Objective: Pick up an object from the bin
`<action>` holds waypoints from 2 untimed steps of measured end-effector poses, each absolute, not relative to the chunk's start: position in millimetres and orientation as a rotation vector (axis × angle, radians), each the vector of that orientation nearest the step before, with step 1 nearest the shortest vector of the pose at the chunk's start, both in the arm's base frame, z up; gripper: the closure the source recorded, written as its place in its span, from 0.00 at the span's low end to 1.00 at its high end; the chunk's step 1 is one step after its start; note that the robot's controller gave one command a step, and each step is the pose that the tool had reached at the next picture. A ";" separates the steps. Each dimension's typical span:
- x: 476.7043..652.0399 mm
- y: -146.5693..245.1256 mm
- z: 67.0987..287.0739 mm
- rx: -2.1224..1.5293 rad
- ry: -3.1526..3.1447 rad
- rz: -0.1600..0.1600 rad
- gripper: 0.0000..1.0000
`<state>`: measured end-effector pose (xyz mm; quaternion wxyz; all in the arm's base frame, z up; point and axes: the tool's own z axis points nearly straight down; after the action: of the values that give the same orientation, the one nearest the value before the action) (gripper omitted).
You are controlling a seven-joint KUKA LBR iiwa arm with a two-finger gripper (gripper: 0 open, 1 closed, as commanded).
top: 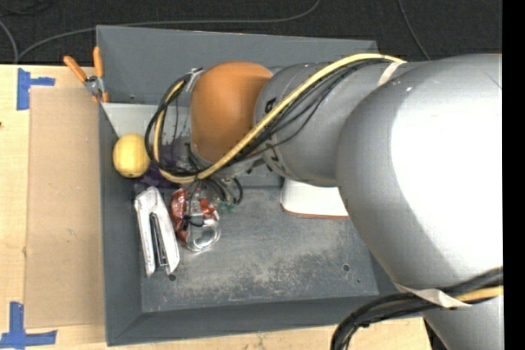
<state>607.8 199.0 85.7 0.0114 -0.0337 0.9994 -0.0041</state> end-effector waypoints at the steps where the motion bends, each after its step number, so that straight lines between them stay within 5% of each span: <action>1: 607.9 199.0 85.8 -0.101 3.115 -0.005 0.00; 2: 615.9 206.7 83.1 -0.071 3.101 -0.022 0.00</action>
Offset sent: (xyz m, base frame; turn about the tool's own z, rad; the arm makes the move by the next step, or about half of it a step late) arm -0.0029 0.0217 -0.0157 0.0056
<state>615.9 206.7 83.1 0.0200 -0.0230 0.9995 -0.0072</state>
